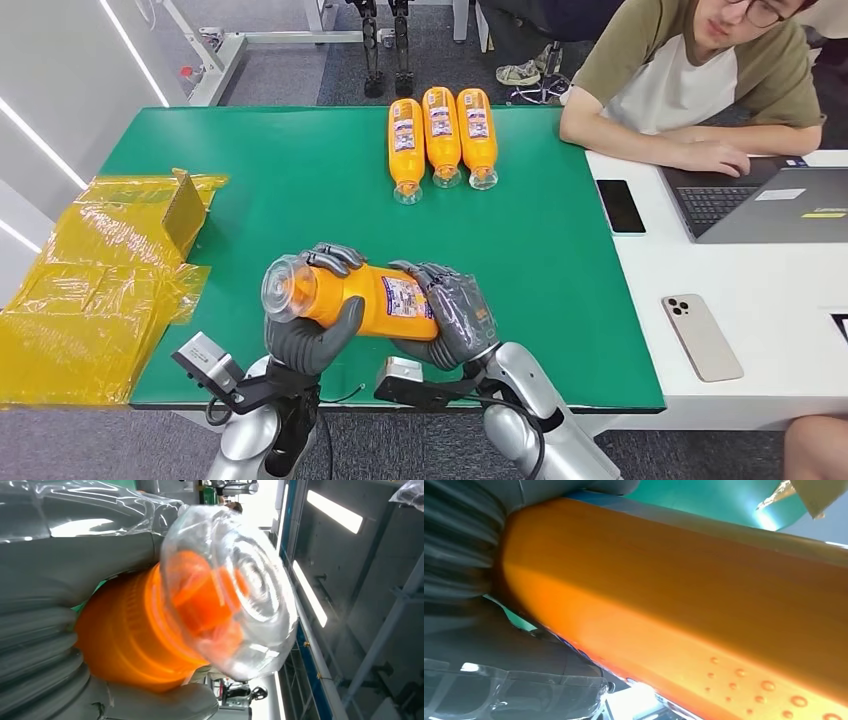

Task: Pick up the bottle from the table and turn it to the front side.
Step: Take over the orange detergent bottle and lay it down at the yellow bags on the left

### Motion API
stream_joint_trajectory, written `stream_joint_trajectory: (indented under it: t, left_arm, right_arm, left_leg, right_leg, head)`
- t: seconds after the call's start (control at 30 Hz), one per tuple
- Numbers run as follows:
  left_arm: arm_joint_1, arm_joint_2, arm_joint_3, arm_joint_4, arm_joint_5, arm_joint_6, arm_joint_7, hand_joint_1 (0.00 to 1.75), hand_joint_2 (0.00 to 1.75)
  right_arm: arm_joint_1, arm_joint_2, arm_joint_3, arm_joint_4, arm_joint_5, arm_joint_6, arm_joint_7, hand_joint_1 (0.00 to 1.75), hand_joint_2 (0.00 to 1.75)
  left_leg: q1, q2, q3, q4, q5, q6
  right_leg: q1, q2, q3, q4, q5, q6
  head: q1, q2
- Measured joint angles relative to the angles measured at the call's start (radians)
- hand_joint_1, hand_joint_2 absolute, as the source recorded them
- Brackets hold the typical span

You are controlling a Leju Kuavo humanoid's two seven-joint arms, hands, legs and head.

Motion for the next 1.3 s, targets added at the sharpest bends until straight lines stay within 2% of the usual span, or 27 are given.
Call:
stream_joint_trajectory:
  t: [0.03, 0.07, 0.17, 0.2, 0.37, 0.57, 0.7, 0.93, 1.07, 1.2, 1.3]
  left_arm:
    - [0.001, 0.0, 0.001, -0.003, 0.001, 0.003, 0.0, 1.75, 1.75]
    - [0.002, 0.0, 0.001, -0.005, 0.002, 0.007, 0.001, 1.75, 1.75]
    - [0.005, 0.0, 0.002, -0.014, 0.005, 0.022, 0.001, 1.75, 1.75]
    - [0.006, 0.0, 0.002, -0.017, 0.005, 0.028, 0.001, 1.75, 1.75]
    - [0.009, 0.0, 0.012, -0.035, -0.02, 0.103, 0.009, 1.75, 1.75]
    - [0.012, 0.008, 0.054, -0.07, -0.244, 0.396, 0.06, 1.75, 1.75]
    - [0.012, 0.023, 0.092, -0.084, -0.43, 0.561, 0.11, 1.75, 1.75]
    - [0.012, 0.05, 0.126, -0.088, -0.538, 0.625, 0.152, 1.75, 1.75]
    - [-0.008, 0.091, 0.146, -0.067, -0.87, 0.717, 0.301, 1.75, 1.75]
    - [-0.069, 0.15, 0.165, 0.037, -1.024, 0.732, 0.367, 1.75, 1.75]
    - [-0.169, 0.207, 0.166, 0.207, -1.13, 0.754, 0.419, 1.75, 1.75]
  right_arm:
    - [-0.001, -0.001, 0.003, 0.002, 0.0, 0.002, 0.0, 1.69, 1.75]
    - [-0.002, -0.002, 0.005, 0.004, 0.0, 0.004, 0.0, 1.35, 1.75]
    - [-0.002, -0.005, 0.009, 0.006, 0.001, 0.006, 0.002, 0.1, 1.75]
    - [-0.001, -0.006, 0.01, 0.006, 0.003, 0.002, 0.004, 0.0, 1.75]
    - [0.018, -0.005, 0.018, 0.0, -0.002, -0.072, 0.011, 0.0, 1.75]
    - [0.064, 0.001, 0.013, -0.043, -0.12, -0.269, -0.054, 0.0, 1.75]
    - [0.095, 0.018, 0.007, -0.073, -0.202, -0.355, -0.106, 0.0, 1.75]
    - [0.122, 0.039, 0.002, -0.104, -0.248, -0.39, -0.138, 0.0, 1.75]
    - [0.153, 0.051, -0.009, -0.135, -0.343, -0.431, -0.211, 0.0, 1.75]
    - [0.179, 0.058, -0.021, -0.17, -0.383, -0.435, -0.255, 0.0, 1.75]
    - [0.194, 0.059, -0.03, -0.189, -0.402, -0.435, -0.279, 0.0, 1.75]
  left_leg:
    - [0.0, 0.0, 0.0, 0.0, 0.0, 0.0]
    - [0.0, 0.0, 0.0, 0.0, 0.0, 0.0]
    - [0.0, 0.0, 0.0, 0.0, 0.0, 0.0]
    - [0.0, 0.0, 0.0, 0.0, 0.0, 0.0]
    - [0.0, 0.0, 0.0, 0.0, 0.0, 0.0]
    - [0.0, 0.0, 0.0, 0.0, 0.0, 0.0]
    - [0.0, 0.0, 0.0, 0.0, 0.0, 0.0]
    - [0.0, 0.0, 0.0, 0.0, 0.0, 0.0]
    - [0.0, 0.0, 0.0, 0.0, 0.0, 0.0]
    - [0.0, 0.001, 0.0, -0.001, 0.001, -0.001]
    - [0.0, 0.001, 0.0, -0.001, 0.002, -0.002]
  right_leg:
    - [0.0, 0.0, 0.0, 0.0, 0.0, 0.0]
    - [0.0, 0.0, 0.0, 0.0, 0.0, 0.0]
    - [0.0, 0.0, 0.0, 0.0, 0.0, 0.0]
    - [0.0, 0.0, 0.0, 0.0, 0.0, 0.0]
    - [0.0, 0.0, 0.0, 0.0, 0.0, 0.0]
    - [0.0, 0.0, 0.0, 0.0, 0.0, 0.0]
    - [0.0, 0.0, 0.0, 0.0, 0.0, 0.0]
    - [0.0, 0.0, 0.0, 0.0, 0.0, -0.001]
    - [0.0, 0.0, 0.0, 0.0, 0.0, -0.001]
    - [0.0, 0.0, -0.001, 0.0, 0.0, -0.001]
    - [0.0, 0.0, -0.001, 0.001, 0.0, -0.002]
  head:
    - [0.0, 0.0]
    - [0.0, 0.0]
    - [0.0, 0.0]
    - [0.0, 0.0]
    - [0.0, 0.0]
    - [0.0, 0.0]
    - [0.0, 0.0]
    - [0.0, 0.0]
    - [0.0, 0.0]
    - [0.0, 0.0]
    - [0.001, 0.0]
